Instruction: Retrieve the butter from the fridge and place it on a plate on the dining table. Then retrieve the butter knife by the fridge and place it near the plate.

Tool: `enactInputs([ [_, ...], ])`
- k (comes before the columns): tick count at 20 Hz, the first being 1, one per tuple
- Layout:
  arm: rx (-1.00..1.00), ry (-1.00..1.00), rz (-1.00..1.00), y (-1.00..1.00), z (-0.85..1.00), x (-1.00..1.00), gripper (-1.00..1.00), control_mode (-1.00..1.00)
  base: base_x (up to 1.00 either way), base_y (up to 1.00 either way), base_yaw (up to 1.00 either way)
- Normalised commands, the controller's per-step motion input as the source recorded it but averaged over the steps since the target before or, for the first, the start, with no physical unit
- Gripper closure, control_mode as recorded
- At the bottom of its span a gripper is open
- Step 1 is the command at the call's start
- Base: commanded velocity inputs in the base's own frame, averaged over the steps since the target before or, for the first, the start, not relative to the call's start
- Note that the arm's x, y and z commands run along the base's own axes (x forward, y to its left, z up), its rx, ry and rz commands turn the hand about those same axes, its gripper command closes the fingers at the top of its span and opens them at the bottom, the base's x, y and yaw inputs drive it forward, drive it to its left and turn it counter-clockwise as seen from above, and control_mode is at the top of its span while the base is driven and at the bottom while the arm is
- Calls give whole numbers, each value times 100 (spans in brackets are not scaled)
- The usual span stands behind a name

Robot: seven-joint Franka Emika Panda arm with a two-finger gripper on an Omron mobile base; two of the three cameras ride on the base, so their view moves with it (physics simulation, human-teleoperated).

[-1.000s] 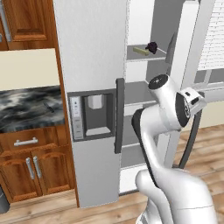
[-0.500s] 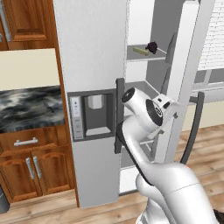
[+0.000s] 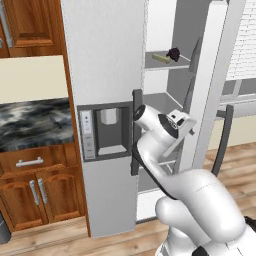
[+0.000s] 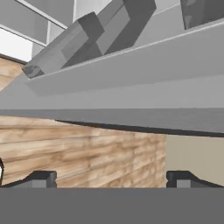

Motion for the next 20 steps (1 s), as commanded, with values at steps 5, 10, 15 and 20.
enactInputs([
  [5, 0, 0, 0, -21, -29, 30, -100, -100, 0, 0, 0],
  [10, 0, 0, 3, -20, -24, 32, -100, -100, 0, 0, 0],
  [15, 0, 0, 2, -14, -16, 29, -100, -100, 0, 0, 0],
  [20, 0, 0, 1, -4, -9, 25, -100, -100, 0, 0, 0],
])
